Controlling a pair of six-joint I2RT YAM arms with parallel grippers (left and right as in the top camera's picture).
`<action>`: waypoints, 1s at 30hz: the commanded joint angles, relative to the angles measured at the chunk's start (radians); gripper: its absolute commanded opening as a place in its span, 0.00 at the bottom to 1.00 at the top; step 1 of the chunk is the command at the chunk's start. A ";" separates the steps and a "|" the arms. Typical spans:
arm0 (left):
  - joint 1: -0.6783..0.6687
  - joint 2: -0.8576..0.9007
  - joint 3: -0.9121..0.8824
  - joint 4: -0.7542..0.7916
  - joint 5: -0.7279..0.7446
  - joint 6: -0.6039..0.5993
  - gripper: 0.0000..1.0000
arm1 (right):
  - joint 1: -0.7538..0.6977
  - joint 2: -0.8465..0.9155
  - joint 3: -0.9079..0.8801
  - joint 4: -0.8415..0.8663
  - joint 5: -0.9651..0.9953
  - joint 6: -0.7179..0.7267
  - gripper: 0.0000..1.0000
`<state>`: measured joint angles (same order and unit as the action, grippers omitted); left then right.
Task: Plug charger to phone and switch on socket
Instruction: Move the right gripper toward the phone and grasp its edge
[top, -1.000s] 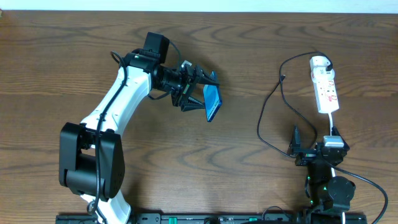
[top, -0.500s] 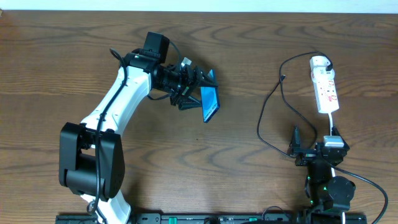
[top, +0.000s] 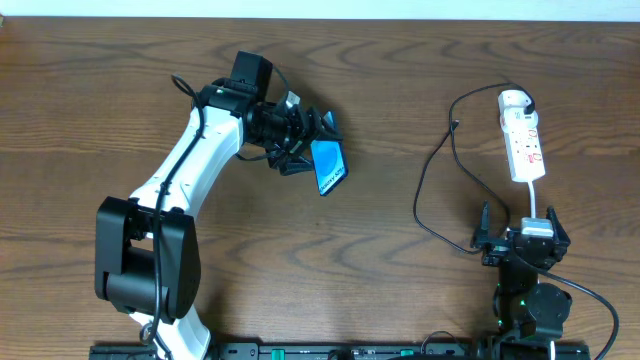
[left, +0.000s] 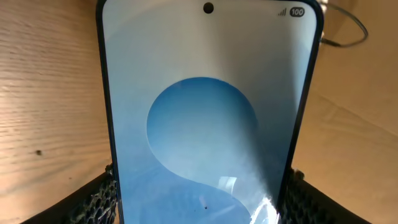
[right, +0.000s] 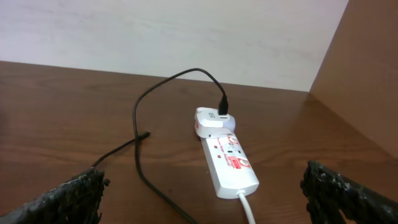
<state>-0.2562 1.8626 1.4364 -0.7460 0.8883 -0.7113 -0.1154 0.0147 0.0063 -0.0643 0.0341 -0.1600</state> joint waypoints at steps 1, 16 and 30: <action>0.004 -0.037 0.006 0.005 -0.079 -0.072 0.67 | 0.000 -0.005 -0.001 0.012 -0.092 0.042 0.99; 0.004 -0.037 0.006 0.004 -0.119 -0.237 0.67 | 0.001 0.012 0.013 0.126 -0.505 1.064 0.99; 0.004 -0.037 0.006 0.012 -0.120 -0.253 0.67 | 0.267 0.844 0.596 -0.067 -0.504 0.836 0.99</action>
<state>-0.2562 1.8626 1.4364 -0.7338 0.7525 -0.9512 0.0597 0.7609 0.5243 -0.1154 -0.4706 0.7143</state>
